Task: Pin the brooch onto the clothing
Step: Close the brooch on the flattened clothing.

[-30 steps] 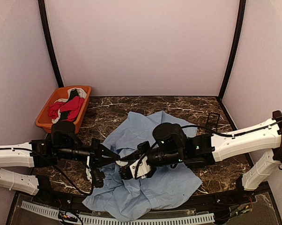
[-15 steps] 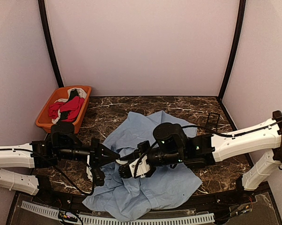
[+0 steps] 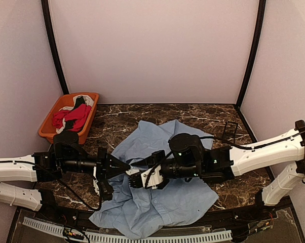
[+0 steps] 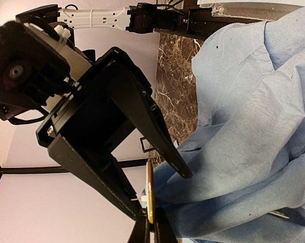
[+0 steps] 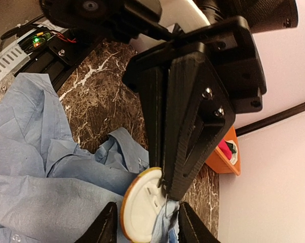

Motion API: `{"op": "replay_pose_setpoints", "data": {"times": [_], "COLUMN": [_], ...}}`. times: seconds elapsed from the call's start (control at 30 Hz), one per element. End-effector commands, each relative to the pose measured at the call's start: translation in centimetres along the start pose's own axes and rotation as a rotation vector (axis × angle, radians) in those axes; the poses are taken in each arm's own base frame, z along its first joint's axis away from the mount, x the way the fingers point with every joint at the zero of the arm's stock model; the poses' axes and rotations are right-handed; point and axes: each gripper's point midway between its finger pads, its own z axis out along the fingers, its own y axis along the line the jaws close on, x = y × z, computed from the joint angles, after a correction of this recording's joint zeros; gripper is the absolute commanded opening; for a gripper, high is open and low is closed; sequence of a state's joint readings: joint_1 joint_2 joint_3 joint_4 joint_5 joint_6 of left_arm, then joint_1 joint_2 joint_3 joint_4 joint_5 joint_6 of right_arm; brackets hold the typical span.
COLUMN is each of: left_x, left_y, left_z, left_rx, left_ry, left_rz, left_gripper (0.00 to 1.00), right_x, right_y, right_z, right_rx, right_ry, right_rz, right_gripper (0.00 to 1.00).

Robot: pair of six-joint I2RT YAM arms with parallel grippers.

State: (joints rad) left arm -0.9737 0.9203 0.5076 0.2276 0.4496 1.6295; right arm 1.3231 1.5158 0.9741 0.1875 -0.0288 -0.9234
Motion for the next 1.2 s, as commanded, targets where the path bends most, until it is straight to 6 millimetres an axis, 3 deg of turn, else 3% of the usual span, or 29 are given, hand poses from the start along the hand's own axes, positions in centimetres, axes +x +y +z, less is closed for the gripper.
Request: {"op": "replay_pose_setpoints", "data": {"times": [0.0, 0.1, 0.57, 1.17], "left_x": [-0.9, -0.9, -0.9, -0.9], "left_y": [1.4, 1.4, 1.2, 1.1], "left_z": [-0.4, -0.4, -0.1, 0.1], "left_rx": [-0.058, -0.057, -0.049, -0.043], "left_ry": [-0.036, -0.037, -0.046, -0.052], "left_rz": [0.026, 0.025, 0.001, -0.013], "left_gripper": [0.01, 0.01, 0.01, 0.01], "right_x": [-0.2, 0.0, -1.1, -2.2], "right_y": [-2.4, -2.9, -0.6, 0.1], "right_z": [-1.3, -1.7, -1.8, -1.7], "right_rx": [0.093, 0.122, 0.108, 0.108], "right_ry": [-0.017, -0.009, -0.057, -0.084], "right_rz": [0.042, 0.040, -0.100, -0.142], "right_gripper": [0.41, 0.42, 0.33, 0.30]}}
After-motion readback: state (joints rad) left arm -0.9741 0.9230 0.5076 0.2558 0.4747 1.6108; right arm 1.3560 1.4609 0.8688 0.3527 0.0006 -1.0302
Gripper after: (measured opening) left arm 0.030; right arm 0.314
